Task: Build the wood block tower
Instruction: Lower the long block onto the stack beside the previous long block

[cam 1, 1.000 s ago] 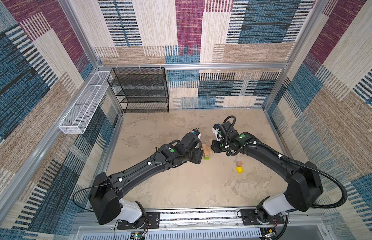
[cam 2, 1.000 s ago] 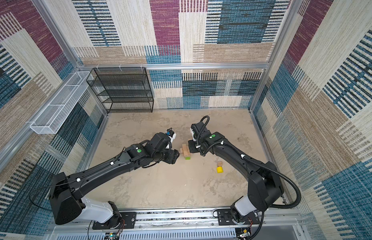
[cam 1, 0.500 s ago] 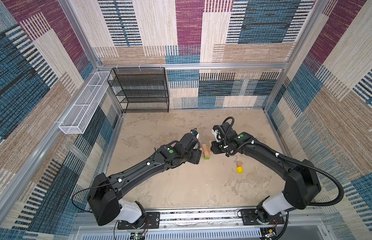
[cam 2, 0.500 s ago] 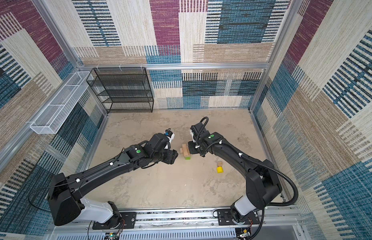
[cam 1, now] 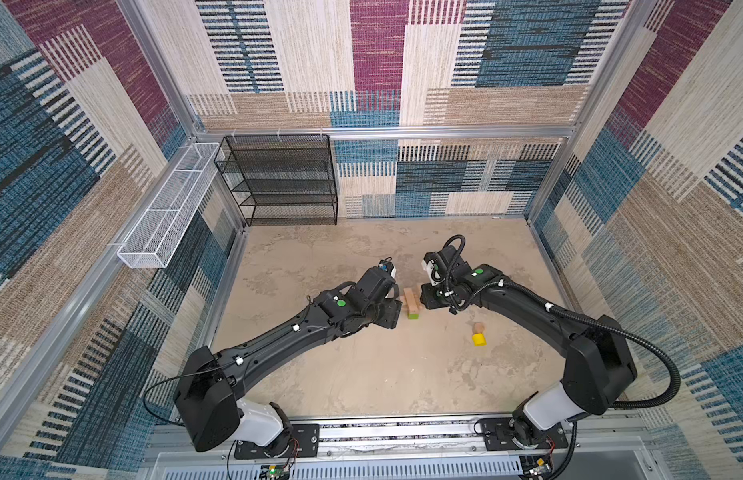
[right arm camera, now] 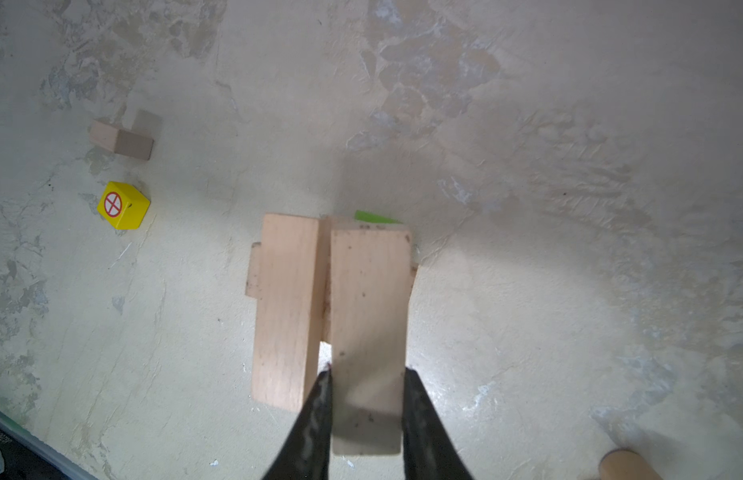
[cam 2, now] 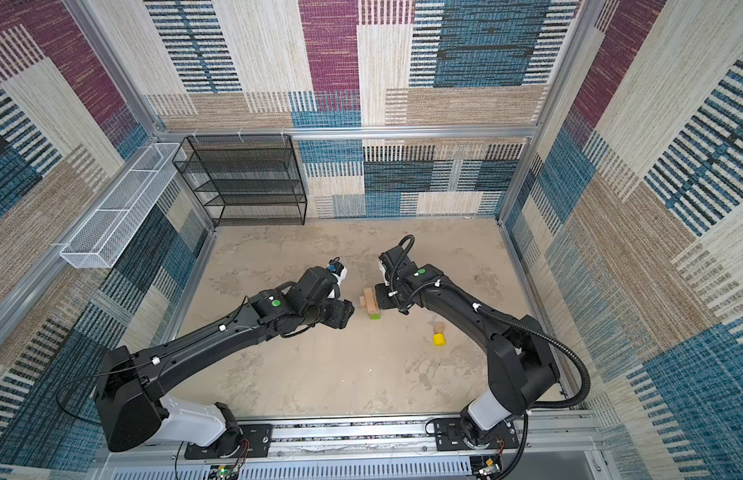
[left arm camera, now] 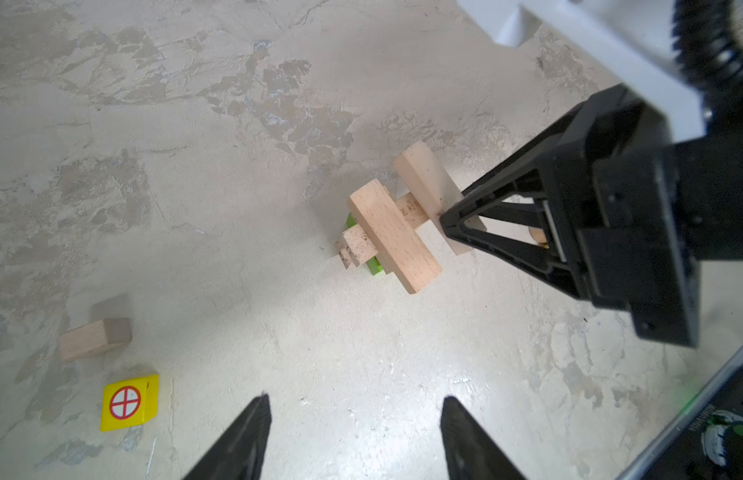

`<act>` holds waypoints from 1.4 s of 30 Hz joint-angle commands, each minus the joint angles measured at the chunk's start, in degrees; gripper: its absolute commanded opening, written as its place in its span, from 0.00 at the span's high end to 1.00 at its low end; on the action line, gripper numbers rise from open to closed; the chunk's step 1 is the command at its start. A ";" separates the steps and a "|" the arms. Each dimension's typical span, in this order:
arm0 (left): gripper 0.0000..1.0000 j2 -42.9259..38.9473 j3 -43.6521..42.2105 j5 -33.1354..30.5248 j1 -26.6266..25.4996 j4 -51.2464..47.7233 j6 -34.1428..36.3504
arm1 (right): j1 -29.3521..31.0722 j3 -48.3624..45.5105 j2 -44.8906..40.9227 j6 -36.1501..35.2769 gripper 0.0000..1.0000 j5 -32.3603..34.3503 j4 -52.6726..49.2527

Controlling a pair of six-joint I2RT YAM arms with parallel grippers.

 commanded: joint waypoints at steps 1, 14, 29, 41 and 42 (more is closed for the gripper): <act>0.31 -0.36 -0.11 -0.11 0.12 0.69 1.10 | 0.06 0.38 0.31 -0.51 0.83 -0.59 1.47; 0.31 -0.73 -0.45 -0.20 0.19 0.38 0.93 | 0.11 0.88 0.72 -0.79 0.76 -0.76 1.12; 0.31 -0.89 -0.59 0.04 0.19 0.55 0.84 | 0.01 1.76 1.26 -0.95 0.76 -1.23 0.04; 0.31 -1.13 -0.86 0.06 0.20 0.45 1.02 | 0.03 1.67 1.34 -0.52 0.75 -1.50 -0.33; 0.31 -1.14 -0.84 0.06 0.19 0.49 1.02 | 0.03 1.67 1.34 -0.48 0.75 -1.50 -0.46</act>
